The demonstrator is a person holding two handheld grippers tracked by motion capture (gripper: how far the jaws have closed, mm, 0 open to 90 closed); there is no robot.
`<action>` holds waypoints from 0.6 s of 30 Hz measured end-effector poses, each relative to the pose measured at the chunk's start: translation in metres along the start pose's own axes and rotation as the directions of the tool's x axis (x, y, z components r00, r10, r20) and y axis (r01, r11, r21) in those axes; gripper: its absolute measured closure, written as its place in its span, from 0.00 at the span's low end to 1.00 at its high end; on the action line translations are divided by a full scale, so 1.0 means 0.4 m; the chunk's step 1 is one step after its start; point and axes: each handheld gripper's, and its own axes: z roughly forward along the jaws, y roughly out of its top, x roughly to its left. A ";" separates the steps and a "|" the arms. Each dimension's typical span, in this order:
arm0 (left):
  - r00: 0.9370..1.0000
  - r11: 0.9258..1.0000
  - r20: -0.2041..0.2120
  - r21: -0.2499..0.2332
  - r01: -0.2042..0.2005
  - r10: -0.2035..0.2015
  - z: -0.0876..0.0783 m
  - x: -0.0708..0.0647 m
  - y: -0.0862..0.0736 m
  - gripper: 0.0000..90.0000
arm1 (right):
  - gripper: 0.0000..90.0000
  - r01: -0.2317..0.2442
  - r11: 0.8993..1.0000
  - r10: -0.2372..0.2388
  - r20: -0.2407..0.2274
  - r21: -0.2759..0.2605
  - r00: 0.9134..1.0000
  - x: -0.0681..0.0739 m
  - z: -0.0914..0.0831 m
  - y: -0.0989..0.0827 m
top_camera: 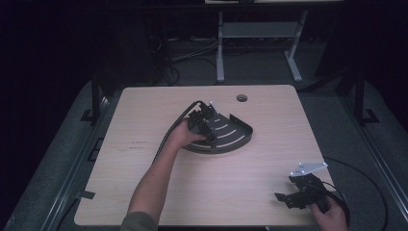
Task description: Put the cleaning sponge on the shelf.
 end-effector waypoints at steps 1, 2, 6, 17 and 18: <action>1.000 1.000 -0.003 0.000 -0.004 0.004 -0.003 -0.002 0.000 0.28 | 0.16 0.002 1.000 -0.002 0.000 0.000 1.000 0.000 0.001 0.001; 1.000 1.000 -0.003 0.000 -0.004 0.004 -0.003 -0.002 0.000 0.28 | 0.16 0.002 1.000 -0.002 0.000 0.000 1.000 0.000 0.001 0.001; 1.000 1.000 -0.003 -0.002 -0.001 0.001 -0.018 -0.007 -0.003 0.26 | 0.16 0.008 1.000 -0.008 0.002 -0.002 1.000 0.003 0.001 0.004; 1.000 1.000 -0.002 -0.021 -0.007 0.007 -0.066 -0.029 -0.031 0.25 | 0.16 0.007 1.000 -0.007 -0.001 0.002 1.000 0.008 0.006 0.009; 1.000 1.000 -0.002 -0.028 -0.005 0.005 -0.069 -0.030 -0.035 0.25 | 0.16 0.009 1.000 -0.009 -0.002 0.003 1.000 0.009 0.007 0.010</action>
